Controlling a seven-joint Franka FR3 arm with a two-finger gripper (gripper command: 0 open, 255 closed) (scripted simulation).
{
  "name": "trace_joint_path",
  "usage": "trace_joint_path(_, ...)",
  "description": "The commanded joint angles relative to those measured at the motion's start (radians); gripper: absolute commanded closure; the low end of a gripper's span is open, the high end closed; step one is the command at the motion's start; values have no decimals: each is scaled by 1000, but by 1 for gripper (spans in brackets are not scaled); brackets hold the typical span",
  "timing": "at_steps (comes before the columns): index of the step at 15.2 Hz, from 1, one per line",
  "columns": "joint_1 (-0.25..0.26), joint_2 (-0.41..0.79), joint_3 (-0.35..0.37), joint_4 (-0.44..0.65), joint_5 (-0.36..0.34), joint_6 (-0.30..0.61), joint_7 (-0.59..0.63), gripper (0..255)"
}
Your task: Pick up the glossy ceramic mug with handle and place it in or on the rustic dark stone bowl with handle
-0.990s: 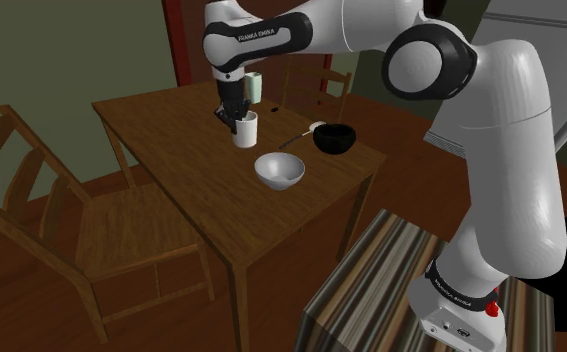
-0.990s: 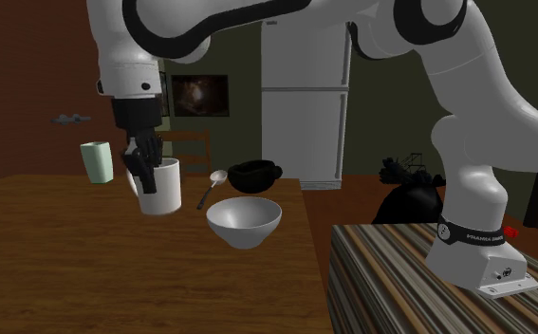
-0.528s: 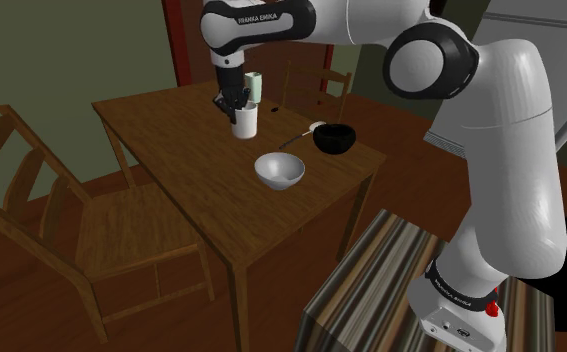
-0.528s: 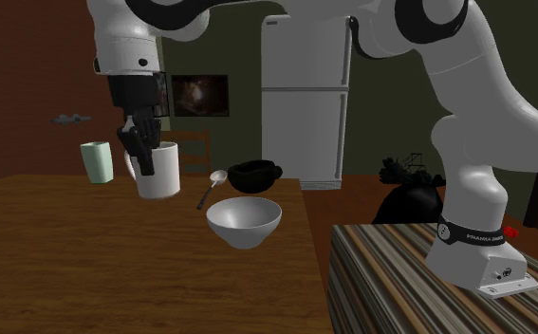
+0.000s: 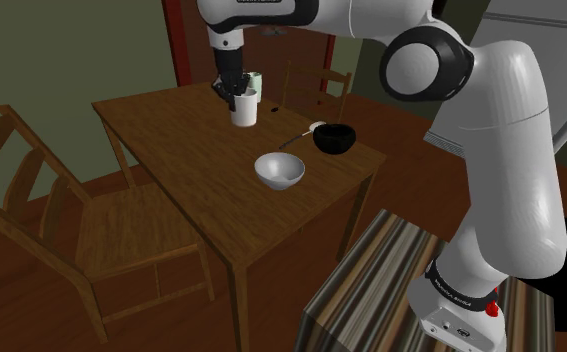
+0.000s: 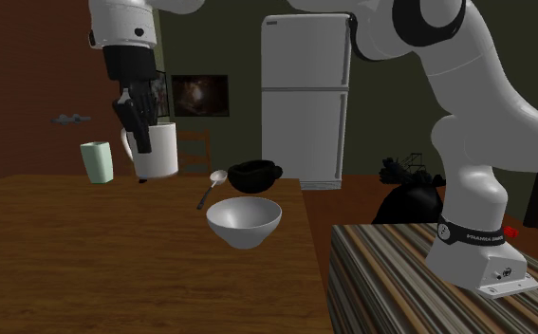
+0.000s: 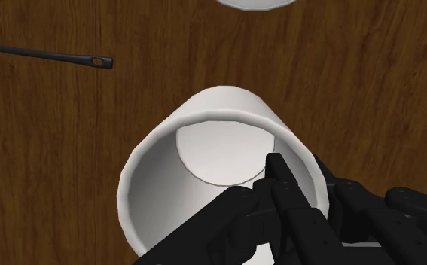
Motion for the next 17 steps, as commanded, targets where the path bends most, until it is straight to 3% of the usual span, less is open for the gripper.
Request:
trace_joint_path(1, 0, 7, 0, 39, 0, -33, -2, 255)
trace_joint_path(4, 2, 22, -1, 98, 0, -76, -5, 255)
trace_joint_path(9, -67, -170, -18, -197, 9, 31, -80, 255)
trace_joint_path(17, -166, -368, -66, -469, 18, 114, -222, 255)
